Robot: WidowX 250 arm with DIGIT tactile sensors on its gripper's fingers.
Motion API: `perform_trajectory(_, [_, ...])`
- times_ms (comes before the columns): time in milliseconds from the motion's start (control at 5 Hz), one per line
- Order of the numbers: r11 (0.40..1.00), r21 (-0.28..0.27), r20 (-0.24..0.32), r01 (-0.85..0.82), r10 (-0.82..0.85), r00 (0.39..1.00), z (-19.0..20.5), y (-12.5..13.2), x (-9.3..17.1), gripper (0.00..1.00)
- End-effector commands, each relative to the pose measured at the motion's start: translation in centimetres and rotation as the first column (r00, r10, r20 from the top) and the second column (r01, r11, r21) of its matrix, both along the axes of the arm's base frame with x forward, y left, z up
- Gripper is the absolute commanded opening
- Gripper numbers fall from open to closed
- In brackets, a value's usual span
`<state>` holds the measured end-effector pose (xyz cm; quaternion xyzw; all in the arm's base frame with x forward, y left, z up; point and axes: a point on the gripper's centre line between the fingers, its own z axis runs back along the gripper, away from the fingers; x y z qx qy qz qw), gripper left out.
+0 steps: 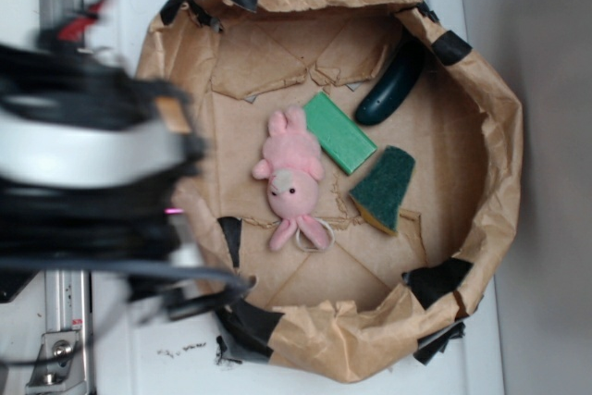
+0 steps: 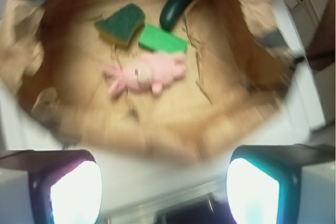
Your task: Grab the green sponge.
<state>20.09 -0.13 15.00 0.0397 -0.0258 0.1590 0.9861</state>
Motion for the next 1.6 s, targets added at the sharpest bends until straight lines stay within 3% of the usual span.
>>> perform_trajectory(0, [0.922, -0.153, 0.183, -0.355, 0.38, 0.907, -4.9, 1.4, 8.1, 1.0])
perform_trajectory(400, [0.906, -0.182, 0.202, -0.381, 0.414, 0.887, -8.6, 1.7, 10.8, 1.0])
perform_trajectory(800, [0.901, -0.237, 0.223, -0.362, 0.413, 0.883, -7.2, 0.0, 13.2, 1.0])
perform_trajectory(1000, [0.907, -0.223, 0.214, -0.356, 0.402, 0.89, -7.8, -0.6, 13.6, 1.0])
perform_trajectory(1400, [0.925, -0.174, 0.143, -0.338, 0.363, 0.921, -11.4, -1.9, 12.9, 1.0])
